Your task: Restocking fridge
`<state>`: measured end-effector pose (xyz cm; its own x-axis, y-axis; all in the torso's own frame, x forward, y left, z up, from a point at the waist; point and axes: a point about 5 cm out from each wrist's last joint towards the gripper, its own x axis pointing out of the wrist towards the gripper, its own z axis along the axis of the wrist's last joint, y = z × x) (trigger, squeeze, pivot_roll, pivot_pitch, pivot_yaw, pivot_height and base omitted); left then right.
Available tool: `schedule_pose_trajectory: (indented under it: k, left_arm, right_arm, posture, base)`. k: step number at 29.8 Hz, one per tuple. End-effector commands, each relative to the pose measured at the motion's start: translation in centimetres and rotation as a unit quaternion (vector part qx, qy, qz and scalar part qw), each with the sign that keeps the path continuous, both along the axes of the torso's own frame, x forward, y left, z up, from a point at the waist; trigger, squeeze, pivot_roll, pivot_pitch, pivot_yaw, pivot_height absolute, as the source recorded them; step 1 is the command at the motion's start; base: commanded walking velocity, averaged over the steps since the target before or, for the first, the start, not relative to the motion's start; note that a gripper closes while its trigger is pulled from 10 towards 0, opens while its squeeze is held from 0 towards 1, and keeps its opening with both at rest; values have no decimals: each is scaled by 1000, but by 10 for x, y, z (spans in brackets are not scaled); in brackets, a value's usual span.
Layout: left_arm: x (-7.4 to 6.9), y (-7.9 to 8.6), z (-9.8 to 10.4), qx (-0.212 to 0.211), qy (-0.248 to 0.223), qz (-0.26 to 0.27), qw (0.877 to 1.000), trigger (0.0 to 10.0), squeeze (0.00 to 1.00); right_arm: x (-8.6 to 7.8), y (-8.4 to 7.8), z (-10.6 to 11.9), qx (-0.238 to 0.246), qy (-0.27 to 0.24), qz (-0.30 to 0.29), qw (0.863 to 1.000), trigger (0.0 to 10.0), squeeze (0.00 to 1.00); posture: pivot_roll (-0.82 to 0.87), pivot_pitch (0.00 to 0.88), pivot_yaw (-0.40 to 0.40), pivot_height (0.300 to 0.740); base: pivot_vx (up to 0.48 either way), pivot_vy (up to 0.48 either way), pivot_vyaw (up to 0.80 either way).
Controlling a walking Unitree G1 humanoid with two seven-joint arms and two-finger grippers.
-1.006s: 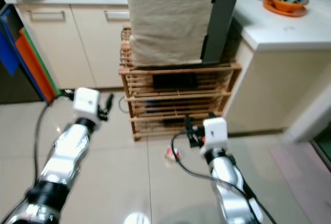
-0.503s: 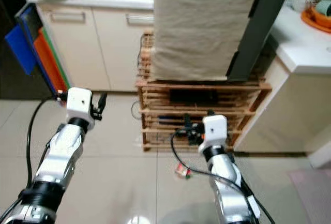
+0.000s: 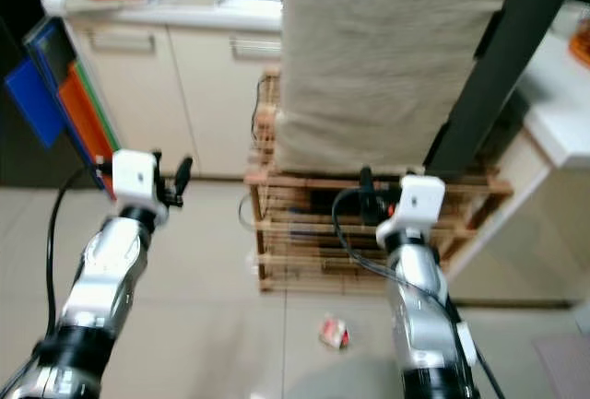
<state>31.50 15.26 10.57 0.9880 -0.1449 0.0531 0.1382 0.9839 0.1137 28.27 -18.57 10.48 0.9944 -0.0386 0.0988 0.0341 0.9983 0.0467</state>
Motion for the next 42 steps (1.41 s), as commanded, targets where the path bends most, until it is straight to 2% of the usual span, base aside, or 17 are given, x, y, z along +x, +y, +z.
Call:
schedule_pose_trajectory:
  k: [1, 3, 6, 10, 18, 19, 29, 33, 34, 36, 37, 42]
  left_arm:
    - [0, -4, 1, 21, -2, -10, 1000, 10000, 0]
    - [0, -5, 2, 29, -1, -16, 999, 10000, 0]
    - [0, -7, 3, 16, -3, -28, 999, 10000, 0]
    - [2, -2, 0, 24, 11, -14, 1000, 10000, 0]
    - [6, -1, 1, 37, 14, -11, 999, 10000, 0]
    - [7, -1, 1, 37, 18, -11, 999, 10000, 1000]
    - [8, 1, 1, 31, 25, -16, 999, 10000, 1000]
    - [5, -9, 1, 36, 17, -58, 998, 10000, 1000]
    - [5, -10, 2, 40, 13, -59, 997, 10000, 690]
    - [4, -11, 3, 41, 10, -59, 997, 10000, 690]
    - [4, -12, 3, 47, 10, -62, 997, 10000, 0]
    - [5, -18, 3, 50, 16, -72, 996, 10000, 0]
  right_arm:
    - [0, -2, -1, 1, 8, -6, 1000, 10000, 0]
    - [1, -1, -2, 0, 11, -4, 1000, 10000, 0]
    - [1, 0, -1, -3, 10, 0, 1000, 10000, 0]
    - [2, -2, -2, -2, 14, -5, 1000, 10000, 0]
    - [2, -7, -3, -6, 16, -13, 1000, 10000, 0]
    - [1, -7, -3, -7, 17, -14, 1000, 10000, 0]
    - [-3, -9, -8, -10, 26, -21, 999, 10000, 0]
    - [-3, -10, -10, -10, 30, -23, 999, 10000, 0]
    - [-3, -10, -11, -10, 31, -23, 999, 10000, 0]
    - [-3, -10, -11, -11, 31, -23, 999, 10000, 0]
    - [-3, -9, -12, -11, 32, -24, 999, 10000, 0]
    - [-5, -8, -15, -14, 40, -22, 999, 10000, 0]
  posture:
    - [104, 0, -11, 740]
    - [105, 0, -11, 740]
    - [105, 0, -8, 740]
    - [98, 0, -5, 740]
    - [94, 0, -3, 740]
    - [93, 0, -2, 740]
    - [89, 0, 4, 740]
    - [91, 0, 4, 740]
    - [91, 0, 6, 740]
    - [91, 0, 6, 740]
    - [92, 0, 5, 740]
    - [90, 0, 9, 740]
  base:
    - [0, 0, 0]
    - [0, 0, 0]
    - [0, 480, 0]
    - [0, 480, -800]
    - [0, 480, -800]
    - [0, 480, -800]
    - [0, 480, -800]
    - [0, 480, -800]
    - [0, 480, -800]
    - [0, 480, -800]
    - [0, 0, -800]
    - [0, 0, -453]
